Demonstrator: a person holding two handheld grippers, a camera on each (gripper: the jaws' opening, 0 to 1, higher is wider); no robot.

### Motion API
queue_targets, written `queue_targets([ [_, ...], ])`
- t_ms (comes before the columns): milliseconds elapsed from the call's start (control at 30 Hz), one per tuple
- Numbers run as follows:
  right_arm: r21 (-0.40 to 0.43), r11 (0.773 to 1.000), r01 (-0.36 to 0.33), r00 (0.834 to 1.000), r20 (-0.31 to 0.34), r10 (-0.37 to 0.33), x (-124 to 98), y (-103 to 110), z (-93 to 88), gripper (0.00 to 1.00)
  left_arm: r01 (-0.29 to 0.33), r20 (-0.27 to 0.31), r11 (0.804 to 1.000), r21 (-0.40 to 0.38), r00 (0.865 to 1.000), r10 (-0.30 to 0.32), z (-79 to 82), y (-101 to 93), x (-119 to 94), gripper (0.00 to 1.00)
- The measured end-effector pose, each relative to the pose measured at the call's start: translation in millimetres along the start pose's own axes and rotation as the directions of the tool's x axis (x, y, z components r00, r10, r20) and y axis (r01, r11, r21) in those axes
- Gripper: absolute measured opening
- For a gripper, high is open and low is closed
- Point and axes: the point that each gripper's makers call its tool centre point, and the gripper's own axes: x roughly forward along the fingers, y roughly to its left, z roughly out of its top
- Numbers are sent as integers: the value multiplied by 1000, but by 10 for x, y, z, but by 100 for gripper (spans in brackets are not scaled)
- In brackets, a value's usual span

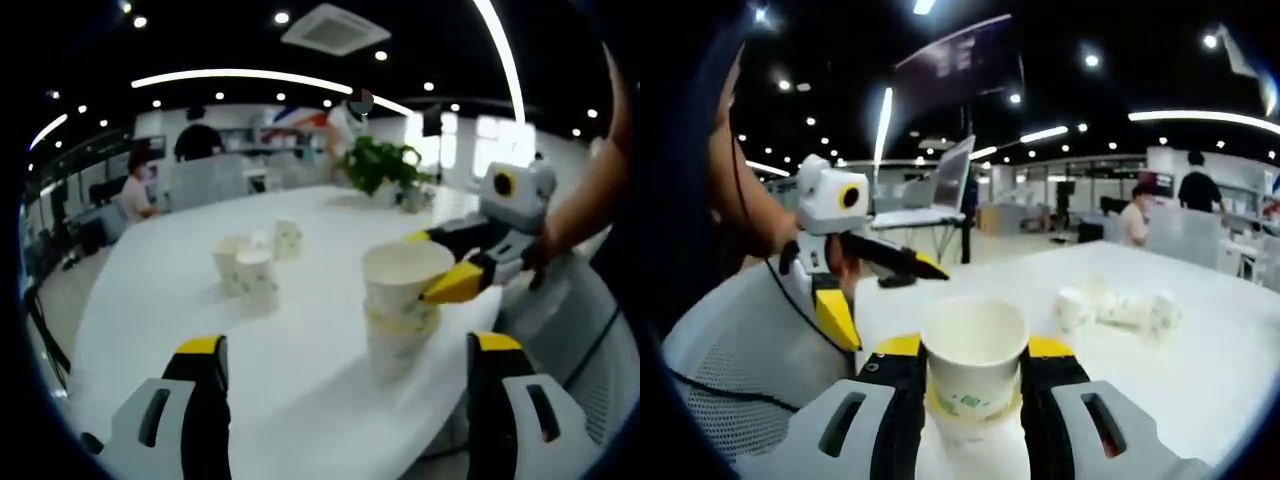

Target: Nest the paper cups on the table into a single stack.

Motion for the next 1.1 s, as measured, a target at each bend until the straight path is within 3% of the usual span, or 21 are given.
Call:
queue_targets([
  [333, 21, 998, 57, 998, -18, -56, -14, -214, -81, 34, 0, -1, 1000, -1, 1000, 0, 0, -2, 4, 99],
  [633, 43, 997, 57, 997, -59, -55, 12, -180, -232, 37, 0, -3, 1000, -1, 1000, 0, -2, -2, 7, 98],
  [867, 43, 997, 61, 996, -61, -58, 24, -184, -234, 38, 1, -5, 1000, -1, 1000, -1, -7, -2, 8, 98],
  [1033, 52, 997, 50, 996, -80, -45, 37, -152, -219, 44, 1, -6, 1000, -1, 1000, -1, -12, -2, 8, 98],
  [1100, 55, 997, 52, 996, -73, -48, 36, -181, -172, 53, 2, -6, 1000, 0, 1000, -2, -13, -3, 9, 99],
])
